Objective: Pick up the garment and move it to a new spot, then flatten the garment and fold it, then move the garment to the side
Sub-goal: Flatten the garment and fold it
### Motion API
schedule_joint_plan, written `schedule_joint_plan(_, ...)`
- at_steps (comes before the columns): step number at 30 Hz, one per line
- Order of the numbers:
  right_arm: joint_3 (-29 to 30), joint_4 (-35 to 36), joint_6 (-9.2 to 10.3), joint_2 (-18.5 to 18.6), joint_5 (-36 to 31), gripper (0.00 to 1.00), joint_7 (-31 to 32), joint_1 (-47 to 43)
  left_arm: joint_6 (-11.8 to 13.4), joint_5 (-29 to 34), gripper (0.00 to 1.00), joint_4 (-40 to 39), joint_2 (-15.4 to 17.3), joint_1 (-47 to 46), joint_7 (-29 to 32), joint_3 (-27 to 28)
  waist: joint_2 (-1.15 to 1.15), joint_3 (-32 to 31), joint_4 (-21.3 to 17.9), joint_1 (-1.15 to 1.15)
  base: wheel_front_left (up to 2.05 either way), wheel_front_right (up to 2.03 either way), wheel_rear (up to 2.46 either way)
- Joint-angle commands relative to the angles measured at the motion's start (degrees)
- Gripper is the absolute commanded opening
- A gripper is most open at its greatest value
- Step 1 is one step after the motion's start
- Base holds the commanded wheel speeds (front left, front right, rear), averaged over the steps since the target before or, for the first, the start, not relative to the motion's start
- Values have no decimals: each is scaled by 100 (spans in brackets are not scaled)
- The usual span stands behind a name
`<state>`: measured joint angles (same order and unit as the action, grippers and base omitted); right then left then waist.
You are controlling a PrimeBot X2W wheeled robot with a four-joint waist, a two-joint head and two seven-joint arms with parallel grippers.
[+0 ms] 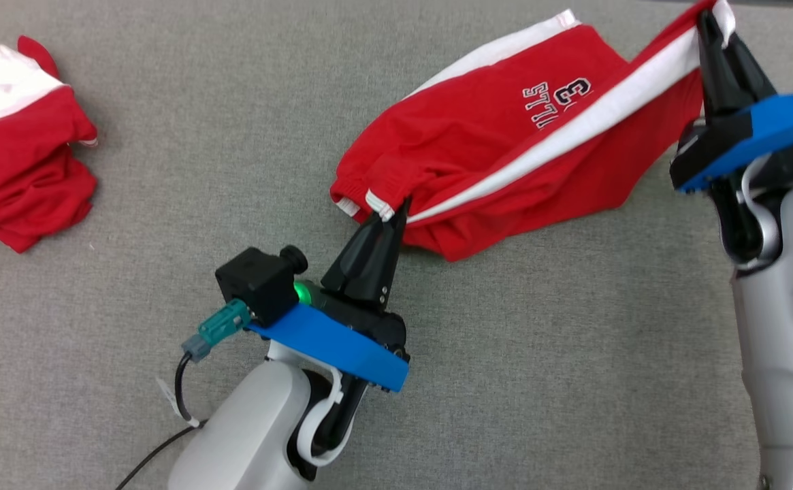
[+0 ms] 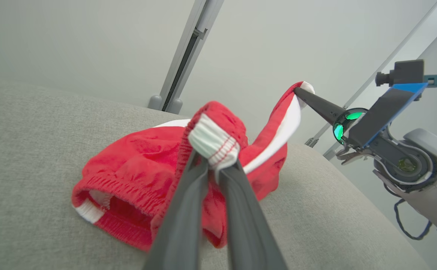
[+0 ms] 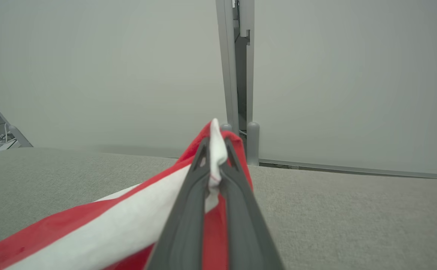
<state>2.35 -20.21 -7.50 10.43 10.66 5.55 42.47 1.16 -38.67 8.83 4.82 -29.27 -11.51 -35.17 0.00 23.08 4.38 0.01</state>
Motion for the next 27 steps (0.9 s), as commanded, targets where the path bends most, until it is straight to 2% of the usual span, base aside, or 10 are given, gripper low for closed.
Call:
schedule_joint_plan(1,-33,-263,2,15,-77,0,-22,367,-15,28,0,52,0,-165,-22,48,0,209,53,-1,0,0,0)
schedule_joint_plan(9,-174,-1360,2,47,-275,0,-144,1398,-87,-47,0,342,-74,-621,-124,103,0,584,237,-1,0,0,0)
schedule_joint_plan(19,-188,-2424,2,100,-476,0,-388,2156,-169,-103,0,704,-137,-1021,-259,79,0,815,417,-1,0,0,0)
schedule_joint_plan(20,-191,-2500,2,102,-501,36,-422,2204,-158,-93,46,741,-142,-1049,-272,73,0,823,421,-1,0,0,0)
schedule_joint_plan(21,-202,-2567,2,104,-517,96,-468,2249,-147,-70,100,768,-147,-1077,-278,66,0,829,425,-1,0,0,0)
schedule_joint_plan(22,-202,-2567,2,104,-517,96,-468,2249,-147,-70,100,768,-147,-1077,-278,66,0,829,425,-1,0,0,0)
schedule_joint_plan(23,-203,-2633,2,114,-538,100,-525,2285,-142,-48,100,786,-150,-1099,-290,62,0,835,427,-1,0,0,0)
schedule_joint_plan(27,-221,-2889,2,158,-589,100,-699,2351,-124,75,100,811,-159,-1045,-334,56,0,801,424,-1,0,0,0)
